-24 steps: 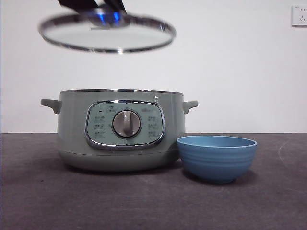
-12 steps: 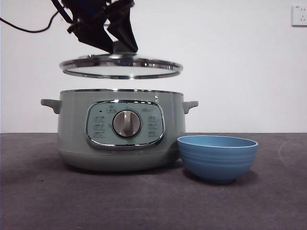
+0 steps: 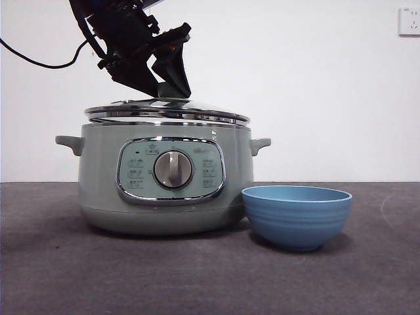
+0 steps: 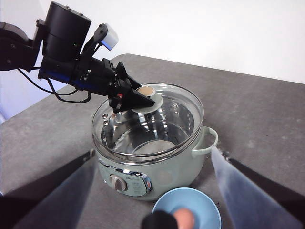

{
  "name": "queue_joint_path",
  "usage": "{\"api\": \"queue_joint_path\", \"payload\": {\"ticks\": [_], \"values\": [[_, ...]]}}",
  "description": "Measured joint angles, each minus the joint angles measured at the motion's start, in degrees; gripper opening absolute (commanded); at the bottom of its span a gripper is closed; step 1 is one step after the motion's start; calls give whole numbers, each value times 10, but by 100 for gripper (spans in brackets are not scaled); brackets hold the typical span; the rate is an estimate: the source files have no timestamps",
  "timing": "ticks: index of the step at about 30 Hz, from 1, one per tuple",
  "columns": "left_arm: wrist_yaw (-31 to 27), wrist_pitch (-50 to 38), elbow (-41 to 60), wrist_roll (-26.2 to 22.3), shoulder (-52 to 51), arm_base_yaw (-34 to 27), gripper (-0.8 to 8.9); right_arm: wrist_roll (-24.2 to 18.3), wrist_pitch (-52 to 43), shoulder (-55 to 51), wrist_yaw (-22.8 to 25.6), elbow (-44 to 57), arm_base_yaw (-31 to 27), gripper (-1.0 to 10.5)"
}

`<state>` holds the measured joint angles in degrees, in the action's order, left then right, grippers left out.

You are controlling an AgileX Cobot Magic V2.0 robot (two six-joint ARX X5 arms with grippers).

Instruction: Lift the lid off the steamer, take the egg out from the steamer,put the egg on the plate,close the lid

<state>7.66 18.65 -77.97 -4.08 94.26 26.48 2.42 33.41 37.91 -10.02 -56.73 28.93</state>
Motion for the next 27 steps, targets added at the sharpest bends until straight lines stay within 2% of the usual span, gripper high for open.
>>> {"api": "queue_joint_path", "payload": {"ticks": [27], "values": [[0, 38, 0, -4, 0, 1, -6, 0, 0, 0, 0, 0, 0, 414]]}}
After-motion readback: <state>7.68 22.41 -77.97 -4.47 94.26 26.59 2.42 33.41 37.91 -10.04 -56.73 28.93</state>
